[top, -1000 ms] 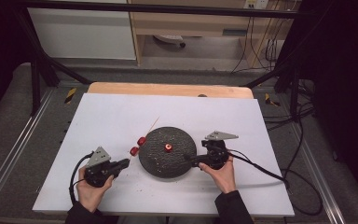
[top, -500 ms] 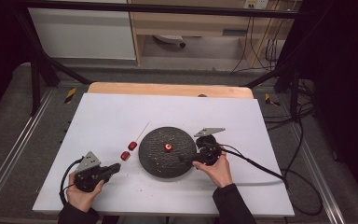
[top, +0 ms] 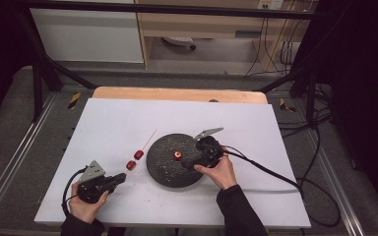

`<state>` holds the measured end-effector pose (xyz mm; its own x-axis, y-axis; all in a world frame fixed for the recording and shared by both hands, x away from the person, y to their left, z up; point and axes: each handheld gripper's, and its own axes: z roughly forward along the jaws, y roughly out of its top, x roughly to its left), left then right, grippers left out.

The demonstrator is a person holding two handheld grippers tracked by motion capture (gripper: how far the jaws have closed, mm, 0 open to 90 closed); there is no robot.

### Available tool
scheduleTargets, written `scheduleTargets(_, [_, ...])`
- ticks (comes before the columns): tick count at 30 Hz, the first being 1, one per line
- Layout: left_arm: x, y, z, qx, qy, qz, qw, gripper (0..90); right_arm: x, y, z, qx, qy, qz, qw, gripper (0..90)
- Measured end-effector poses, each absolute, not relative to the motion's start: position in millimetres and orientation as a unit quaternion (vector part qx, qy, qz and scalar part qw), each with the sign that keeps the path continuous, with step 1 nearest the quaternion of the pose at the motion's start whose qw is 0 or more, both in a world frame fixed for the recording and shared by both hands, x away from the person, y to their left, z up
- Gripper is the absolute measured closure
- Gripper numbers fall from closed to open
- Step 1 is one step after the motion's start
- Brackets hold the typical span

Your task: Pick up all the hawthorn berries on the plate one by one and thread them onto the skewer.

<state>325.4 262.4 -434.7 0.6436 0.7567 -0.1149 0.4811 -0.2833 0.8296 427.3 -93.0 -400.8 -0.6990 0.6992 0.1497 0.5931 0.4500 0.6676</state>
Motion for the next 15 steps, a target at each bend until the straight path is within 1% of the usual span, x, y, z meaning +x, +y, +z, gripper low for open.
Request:
scheduleTargets(12, [326.0,262.5,-435.2,0.786,0.395,0.151,0.451,88.5,442.4,-65.0,-398.3,0.373,0.863,0.334,0.07,6.4])
scheduleTargets(15, [326.1,262.5,-435.4,0.786,0.395,0.151,0.45,88.6,447.9,-55.6,-397.9,0.369,0.865,0.332,0.066,9.8])
